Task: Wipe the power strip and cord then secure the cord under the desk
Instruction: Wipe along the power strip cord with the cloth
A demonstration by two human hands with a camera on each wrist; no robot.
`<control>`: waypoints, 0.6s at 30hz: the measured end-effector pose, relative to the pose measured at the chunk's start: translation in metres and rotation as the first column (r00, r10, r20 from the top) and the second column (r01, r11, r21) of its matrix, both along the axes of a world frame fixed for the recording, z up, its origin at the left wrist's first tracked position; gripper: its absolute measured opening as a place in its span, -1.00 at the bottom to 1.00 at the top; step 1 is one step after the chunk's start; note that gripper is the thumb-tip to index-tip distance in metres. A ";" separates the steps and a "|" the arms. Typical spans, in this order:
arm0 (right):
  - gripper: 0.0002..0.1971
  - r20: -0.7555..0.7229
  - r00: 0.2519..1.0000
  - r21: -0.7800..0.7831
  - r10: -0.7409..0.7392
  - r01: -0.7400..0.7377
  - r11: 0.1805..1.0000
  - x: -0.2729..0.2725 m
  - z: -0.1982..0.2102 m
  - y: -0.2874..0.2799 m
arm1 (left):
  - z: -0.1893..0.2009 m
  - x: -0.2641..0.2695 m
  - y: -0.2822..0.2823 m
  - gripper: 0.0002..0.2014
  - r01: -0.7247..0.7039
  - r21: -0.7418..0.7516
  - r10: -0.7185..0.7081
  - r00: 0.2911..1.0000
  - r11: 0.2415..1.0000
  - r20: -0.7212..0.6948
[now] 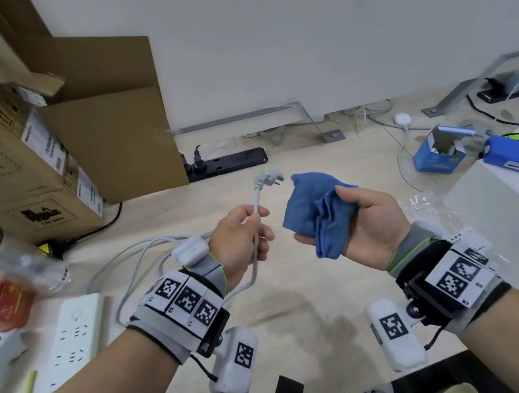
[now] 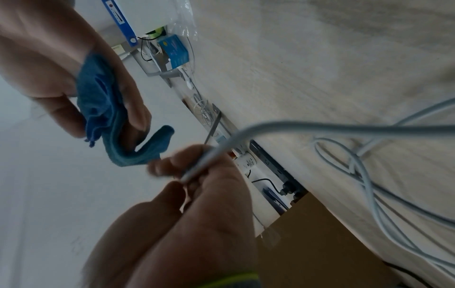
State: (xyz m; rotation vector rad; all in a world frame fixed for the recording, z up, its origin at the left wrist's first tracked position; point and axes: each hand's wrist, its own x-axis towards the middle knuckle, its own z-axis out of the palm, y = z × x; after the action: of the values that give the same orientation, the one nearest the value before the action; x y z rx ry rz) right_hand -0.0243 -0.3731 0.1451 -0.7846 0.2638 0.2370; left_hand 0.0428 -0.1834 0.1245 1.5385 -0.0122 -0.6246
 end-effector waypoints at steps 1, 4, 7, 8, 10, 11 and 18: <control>-0.28 0.002 0.998 0.009 -0.062 0.062 0.998 0.000 0.002 -0.003 | 0.001 0.000 0.000 -0.79 -0.004 -0.011 0.004 1.000 1.000 -0.008; -0.27 0.057 0.978 0.038 -0.201 0.199 0.979 -0.001 0.012 -0.014 | 0.005 0.001 0.002 -0.77 -0.002 -0.016 0.002 1.000 1.000 0.006; -0.48 0.132 0.968 -0.041 -0.214 0.221 0.974 0.001 0.020 -0.020 | 0.007 0.000 0.002 -0.69 0.029 0.031 -0.033 0.993 0.999 0.114; -0.57 0.160 0.969 -0.135 -0.188 0.210 0.968 0.003 0.022 -0.019 | 0.007 -0.001 0.000 -0.70 0.045 0.030 -0.049 0.990 0.999 0.131; -0.77 0.201 0.971 -0.372 -0.126 0.195 0.908 0.008 0.026 -0.013 | 0.009 -0.002 -0.006 -0.75 0.061 0.028 -0.064 0.990 0.998 0.127; -0.80 0.215 0.970 -0.463 -0.116 0.206 0.862 0.011 0.025 -0.011 | 0.011 -0.003 -0.008 -0.77 0.060 0.029 -0.062 0.991 0.998 0.116; -0.72 0.397 0.896 -0.855 0.200 0.281 0.436 0.016 0.014 0.010 | 0.015 -0.002 -0.017 -0.67 0.131 0.125 -0.164 0.937 0.983 0.307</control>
State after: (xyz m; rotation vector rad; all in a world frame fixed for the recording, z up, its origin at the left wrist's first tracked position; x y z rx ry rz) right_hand -0.0078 -0.3630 0.1592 -1.9123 -0.0733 -0.1947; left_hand 0.0410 -0.2006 0.1400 1.7366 -0.3477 -0.4952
